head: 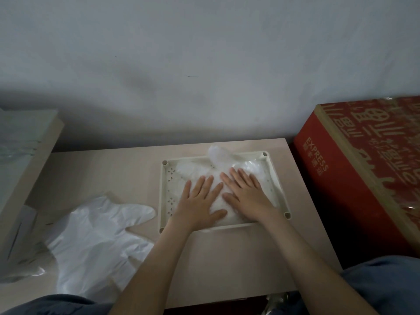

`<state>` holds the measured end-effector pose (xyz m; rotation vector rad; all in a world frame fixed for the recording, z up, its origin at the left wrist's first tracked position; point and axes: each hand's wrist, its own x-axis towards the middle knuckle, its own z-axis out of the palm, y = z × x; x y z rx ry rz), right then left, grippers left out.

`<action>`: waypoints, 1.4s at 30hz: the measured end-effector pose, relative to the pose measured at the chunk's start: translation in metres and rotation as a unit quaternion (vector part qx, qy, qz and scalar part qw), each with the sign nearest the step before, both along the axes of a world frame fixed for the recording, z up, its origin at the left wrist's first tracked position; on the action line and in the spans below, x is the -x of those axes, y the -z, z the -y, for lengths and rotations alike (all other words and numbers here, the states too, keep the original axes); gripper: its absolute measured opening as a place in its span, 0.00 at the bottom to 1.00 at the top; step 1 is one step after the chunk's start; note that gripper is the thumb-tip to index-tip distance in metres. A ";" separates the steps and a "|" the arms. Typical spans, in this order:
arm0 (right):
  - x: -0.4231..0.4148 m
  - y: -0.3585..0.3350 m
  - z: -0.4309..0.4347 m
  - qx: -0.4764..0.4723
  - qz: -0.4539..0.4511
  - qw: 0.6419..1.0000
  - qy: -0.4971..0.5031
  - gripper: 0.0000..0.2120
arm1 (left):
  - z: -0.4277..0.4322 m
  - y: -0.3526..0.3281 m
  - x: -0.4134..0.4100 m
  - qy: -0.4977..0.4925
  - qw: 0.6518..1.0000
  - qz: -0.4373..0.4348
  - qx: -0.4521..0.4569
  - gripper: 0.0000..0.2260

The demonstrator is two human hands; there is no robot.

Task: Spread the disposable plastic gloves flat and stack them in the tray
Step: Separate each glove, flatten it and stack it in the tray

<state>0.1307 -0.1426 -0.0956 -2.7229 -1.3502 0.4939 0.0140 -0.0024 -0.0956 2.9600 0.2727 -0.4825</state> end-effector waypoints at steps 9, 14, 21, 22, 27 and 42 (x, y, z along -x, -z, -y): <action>0.035 -0.036 -0.026 -0.183 0.034 0.982 0.022 0.33 | -0.027 -0.042 0.044 -0.135 0.955 0.263 0.010 0.14; 0.088 -0.041 -0.069 -0.231 -0.002 0.969 -0.091 0.26 | -0.057 -0.052 0.120 -0.322 0.941 0.098 0.039 0.30; 0.150 -0.041 -0.109 -0.280 -0.144 0.944 -0.097 0.22 | -0.075 -0.036 0.184 -0.326 0.945 -0.010 0.011 0.39; 0.154 -0.041 -0.110 -0.281 -0.148 0.944 -0.089 0.22 | -0.078 -0.033 0.186 -0.319 0.947 0.024 -0.010 0.35; 0.154 -0.044 -0.103 -0.255 -0.169 0.950 -0.067 0.20 | -0.089 -0.034 0.187 -0.310 0.946 0.079 -0.060 0.10; 0.128 -0.090 -0.086 -0.344 -0.687 0.621 0.154 0.23 | -0.062 -0.126 0.153 -0.288 0.397 0.360 0.793 0.05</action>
